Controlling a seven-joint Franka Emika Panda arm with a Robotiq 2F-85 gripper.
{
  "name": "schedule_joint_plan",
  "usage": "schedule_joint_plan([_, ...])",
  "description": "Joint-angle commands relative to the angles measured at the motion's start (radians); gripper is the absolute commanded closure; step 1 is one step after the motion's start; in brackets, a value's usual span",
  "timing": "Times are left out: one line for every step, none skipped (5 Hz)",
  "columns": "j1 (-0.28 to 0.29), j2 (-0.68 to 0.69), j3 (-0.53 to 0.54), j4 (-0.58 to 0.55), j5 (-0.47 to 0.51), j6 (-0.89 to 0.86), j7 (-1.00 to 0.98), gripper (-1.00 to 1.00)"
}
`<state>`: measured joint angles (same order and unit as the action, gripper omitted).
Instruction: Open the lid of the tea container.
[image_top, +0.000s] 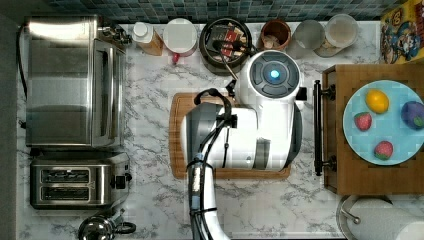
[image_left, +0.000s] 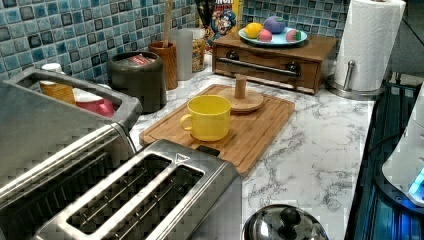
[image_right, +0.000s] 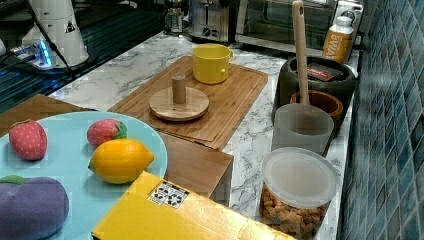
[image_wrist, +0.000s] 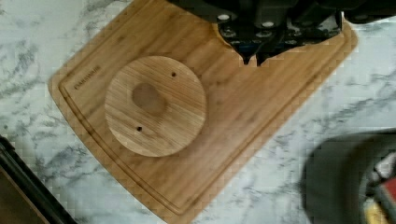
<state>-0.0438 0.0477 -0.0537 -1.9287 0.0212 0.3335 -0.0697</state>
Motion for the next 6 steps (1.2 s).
schedule_joint_plan([-0.042,-0.072,-0.051,-0.114,-0.019,0.09,0.122,-1.0])
schedule_joint_plan([-0.058,-0.071,-0.041,-0.147,-0.032,0.114,0.121,-1.0])
schedule_joint_plan([-0.071,-0.044,-0.04,-0.164,-0.035,0.111,0.127,-1.0])
schedule_joint_plan([-0.08,-0.024,-0.049,-0.187,-0.037,0.123,0.126,-1.0])
schedule_joint_plan([-0.091,0.018,-0.057,-0.188,-0.042,0.144,0.136,-1.0])
schedule_joint_plan([-0.1,0.053,-0.064,-0.19,-0.029,0.156,0.124,-1.0])
